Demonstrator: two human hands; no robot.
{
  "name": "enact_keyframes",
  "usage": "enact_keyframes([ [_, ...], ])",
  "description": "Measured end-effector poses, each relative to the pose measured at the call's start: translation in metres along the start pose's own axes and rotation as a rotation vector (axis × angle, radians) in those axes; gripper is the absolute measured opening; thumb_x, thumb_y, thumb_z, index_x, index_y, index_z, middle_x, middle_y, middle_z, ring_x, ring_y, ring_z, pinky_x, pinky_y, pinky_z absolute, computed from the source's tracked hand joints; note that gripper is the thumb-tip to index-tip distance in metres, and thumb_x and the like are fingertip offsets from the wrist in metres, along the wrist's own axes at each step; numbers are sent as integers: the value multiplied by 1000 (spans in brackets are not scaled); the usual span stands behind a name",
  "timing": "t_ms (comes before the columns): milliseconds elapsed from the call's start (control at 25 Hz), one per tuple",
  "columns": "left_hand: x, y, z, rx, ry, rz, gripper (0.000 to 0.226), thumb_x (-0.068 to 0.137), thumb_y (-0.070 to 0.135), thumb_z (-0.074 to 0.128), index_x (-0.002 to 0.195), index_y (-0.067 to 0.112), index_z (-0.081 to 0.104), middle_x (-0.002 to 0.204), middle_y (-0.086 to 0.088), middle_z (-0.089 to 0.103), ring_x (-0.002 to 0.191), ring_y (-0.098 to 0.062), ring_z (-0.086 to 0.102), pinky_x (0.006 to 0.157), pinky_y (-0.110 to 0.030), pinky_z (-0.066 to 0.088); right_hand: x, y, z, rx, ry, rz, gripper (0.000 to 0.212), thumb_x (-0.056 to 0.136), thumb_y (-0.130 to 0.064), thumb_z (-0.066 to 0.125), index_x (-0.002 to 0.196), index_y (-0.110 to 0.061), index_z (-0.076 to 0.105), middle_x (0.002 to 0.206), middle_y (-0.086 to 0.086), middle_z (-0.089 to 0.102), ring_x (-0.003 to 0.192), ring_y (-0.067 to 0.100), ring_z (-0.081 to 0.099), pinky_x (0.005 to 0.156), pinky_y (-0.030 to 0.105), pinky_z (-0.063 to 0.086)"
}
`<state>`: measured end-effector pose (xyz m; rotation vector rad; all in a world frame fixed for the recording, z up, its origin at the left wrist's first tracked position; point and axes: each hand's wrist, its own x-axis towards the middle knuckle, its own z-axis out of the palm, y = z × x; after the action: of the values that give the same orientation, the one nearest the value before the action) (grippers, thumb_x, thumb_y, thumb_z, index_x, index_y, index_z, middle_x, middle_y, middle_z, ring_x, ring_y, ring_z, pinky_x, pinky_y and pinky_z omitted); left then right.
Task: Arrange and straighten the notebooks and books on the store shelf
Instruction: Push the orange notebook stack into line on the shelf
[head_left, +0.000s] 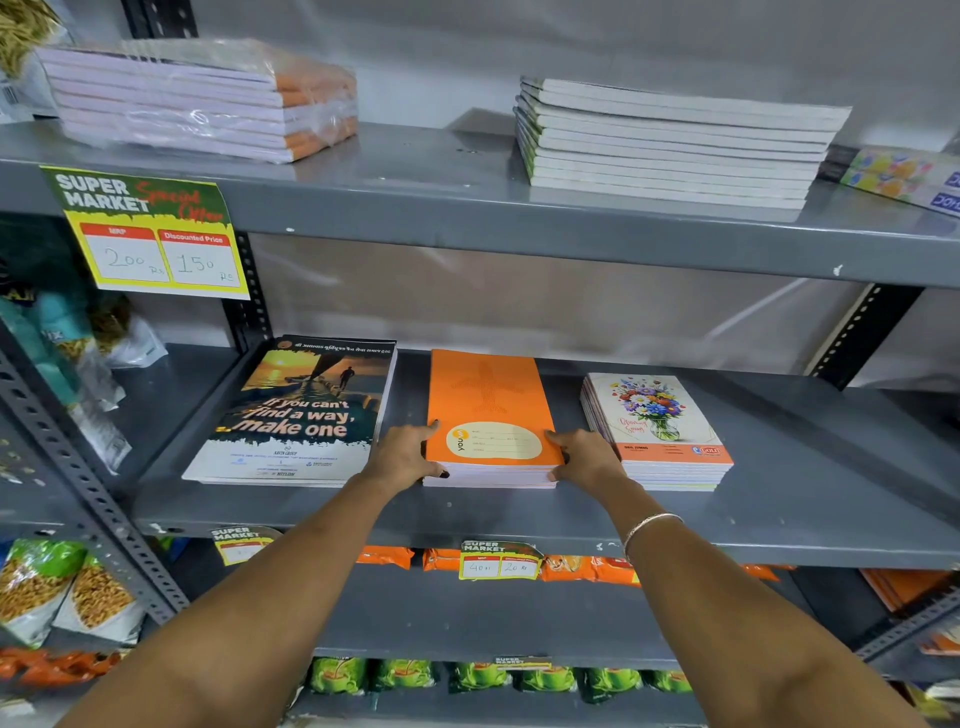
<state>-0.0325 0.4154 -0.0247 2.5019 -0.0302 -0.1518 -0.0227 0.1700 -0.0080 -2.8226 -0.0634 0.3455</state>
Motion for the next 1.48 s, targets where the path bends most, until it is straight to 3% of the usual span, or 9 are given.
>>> enact_keyframes([
  [920, -2, -1, -4, -23, -9, 8, 77, 76, 10, 75, 143, 6, 37, 124, -16, 65, 107, -28, 66, 98, -40, 52, -1, 3, 5, -16, 53, 4, 58, 85, -22, 67, 139, -18, 46, 128, 10, 62, 118, 31, 59, 105, 38, 44],
  [1280, -4, 0, -2, -42, -2, -18, 76, 77, 7, 74, 143, 7, 36, 127, -16, 63, 112, -29, 63, 100, -41, 51, -5, 4, 7, 32, 68, -7, 58, 85, -20, 67, 139, -17, 46, 129, 10, 62, 118, 31, 59, 106, 37, 43],
  [1480, -3, 0, -2, -177, -17, -41, 84, 77, -1, 72, 147, 7, 26, 136, -16, 56, 126, -32, 53, 108, -47, 43, -5, 8, 8, 201, 72, 3, 50, 83, -12, 69, 130, -11, 52, 125, 10, 66, 115, 30, 62, 105, 41, 46],
])
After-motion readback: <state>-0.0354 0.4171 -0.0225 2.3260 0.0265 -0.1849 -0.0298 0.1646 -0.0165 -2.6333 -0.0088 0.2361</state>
